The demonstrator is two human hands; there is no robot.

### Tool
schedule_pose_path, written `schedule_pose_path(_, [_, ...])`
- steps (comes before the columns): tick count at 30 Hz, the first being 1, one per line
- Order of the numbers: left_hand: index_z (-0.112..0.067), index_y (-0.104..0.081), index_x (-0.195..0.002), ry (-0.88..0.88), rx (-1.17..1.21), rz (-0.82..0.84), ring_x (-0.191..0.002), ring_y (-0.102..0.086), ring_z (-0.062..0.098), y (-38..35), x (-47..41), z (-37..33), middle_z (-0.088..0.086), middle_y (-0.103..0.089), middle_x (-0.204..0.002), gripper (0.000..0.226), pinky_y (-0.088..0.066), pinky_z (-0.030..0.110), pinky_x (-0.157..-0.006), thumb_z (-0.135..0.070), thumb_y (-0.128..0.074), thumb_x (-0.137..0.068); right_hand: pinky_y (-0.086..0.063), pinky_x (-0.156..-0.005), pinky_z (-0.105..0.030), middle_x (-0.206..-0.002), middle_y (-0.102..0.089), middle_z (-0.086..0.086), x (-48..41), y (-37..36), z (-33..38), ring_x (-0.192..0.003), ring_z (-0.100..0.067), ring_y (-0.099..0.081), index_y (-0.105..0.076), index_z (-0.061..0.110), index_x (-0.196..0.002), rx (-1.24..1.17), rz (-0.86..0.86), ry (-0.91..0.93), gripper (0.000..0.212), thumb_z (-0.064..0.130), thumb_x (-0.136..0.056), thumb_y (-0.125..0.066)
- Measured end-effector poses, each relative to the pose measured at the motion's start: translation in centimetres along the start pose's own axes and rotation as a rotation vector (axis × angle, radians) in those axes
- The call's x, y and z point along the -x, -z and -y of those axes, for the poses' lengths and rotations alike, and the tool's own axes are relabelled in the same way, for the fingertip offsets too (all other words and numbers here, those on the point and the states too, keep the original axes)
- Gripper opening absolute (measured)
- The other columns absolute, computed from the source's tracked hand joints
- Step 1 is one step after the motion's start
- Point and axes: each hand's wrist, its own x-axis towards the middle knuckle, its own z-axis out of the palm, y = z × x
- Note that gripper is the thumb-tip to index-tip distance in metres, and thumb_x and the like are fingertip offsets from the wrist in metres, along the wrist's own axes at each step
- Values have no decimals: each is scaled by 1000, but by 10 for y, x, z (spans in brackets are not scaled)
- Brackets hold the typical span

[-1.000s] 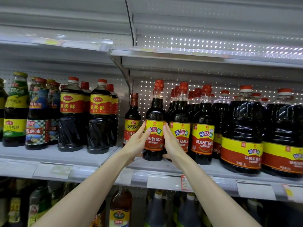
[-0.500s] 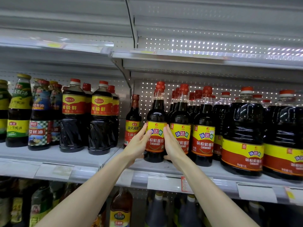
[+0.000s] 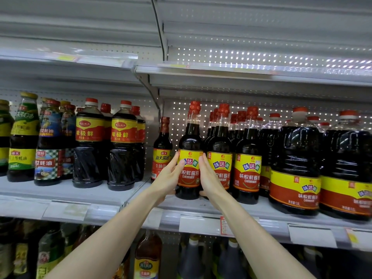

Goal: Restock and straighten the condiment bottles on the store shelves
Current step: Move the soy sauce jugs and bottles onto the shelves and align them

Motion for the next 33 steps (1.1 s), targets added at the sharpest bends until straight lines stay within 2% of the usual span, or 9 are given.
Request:
schedule_pose_path(6, [-35, -12, -153, 0, 19, -18, -114, -45, 11, -2, 1, -1, -7, -45, -135, 57, -39, 41, -95, -40, -37, -102, -32, -113, -51, -158, -25, 4, 1, -2, 1, -142, -20, -30, -16, 33, -153, -34, -44, -8, 56, 52, -102, -26])
schedule_pose_path(9, [-31, -16, -153, -12, 16, -40, -112, -47, 9, -3, 4, -4, -5, -45, -141, 56, -40, 35, -89, -39, -37, -102, -33, -113, -45, -157, -27, 3, 6, 2, 2, -141, -19, -32, -19, 30, -153, -37, -50, 3, 56, 50, -102, -27])
schedule_pose_path(13, [-29, -21, -152, -50, -35, -52, -89, -49, -6, -7, 23, -12, -14, -46, -118, 52, -43, 15, -70, -35, -37, -103, -30, -115, -44, -157, -28, 2, 22, 10, 8, -142, -20, -31, -22, 27, -153, -29, -54, 25, 55, 48, -102, -30])
schedule_pose_path(15, [-29, -24, -151, -69, -61, -56, -92, -51, -5, -7, 33, -16, -13, -48, -123, 51, -43, 11, -66, -36, -38, -102, -34, -111, -41, -155, -33, 1, 32, 14, 12, -140, -22, -35, -25, 26, -152, -24, -59, 26, 55, 49, -102, -33])
schedule_pose_path(19, [-29, -30, -149, -108, -115, -73, -120, -52, 13, -6, 56, -25, -1, -51, -139, 59, -45, 34, -100, -45, -48, -96, -39, -105, -37, -145, -41, 8, 58, 24, 20, -129, -13, -43, -32, 26, -149, -17, -91, 70, 53, 47, -101, -38])
schedule_pose_path(21, [-30, -34, -147, -126, -126, -76, -121, -53, 16, -8, 69, -28, 0, -53, -137, 60, -42, 39, -106, -46, -54, -92, -40, -102, -34, -139, -44, 11, 72, 29, 22, -121, -7, -43, -37, 25, -147, -32, -97, 85, 51, 45, -100, -41])
schedule_pose_path(27, [-28, -38, -145, -197, -184, -83, -105, -55, 3, -23, 107, -44, -3, -55, -129, 57, -43, 14, -79, -40, -57, -93, -41, -108, -47, -143, -49, 2, 111, 48, 30, -130, -17, -47, -45, 25, -143, -8, -136, 110, 56, 51, -94, -50])
schedule_pose_path(31, [-26, -38, -145, -232, -201, -69, -112, -54, 9, -37, 126, -54, 1, -54, -132, 58, -44, 9, -70, -38, -59, -92, -43, -106, -42, -138, -54, 1, 134, 62, 36, -126, -16, -51, -48, 25, -139, -37, -150, 133, 51, 47, -93, -54])
schedule_pose_path(33, [-27, -38, -145, -241, -186, -60, -115, -53, 11, -45, 135, -60, 1, -53, -134, 58, -44, 8, -70, -38, -59, -91, -47, -96, -32, -135, -56, 2, 146, 72, 38, -122, -14, -54, -48, 23, -139, -43, -155, 148, 50, 44, -94, -54])
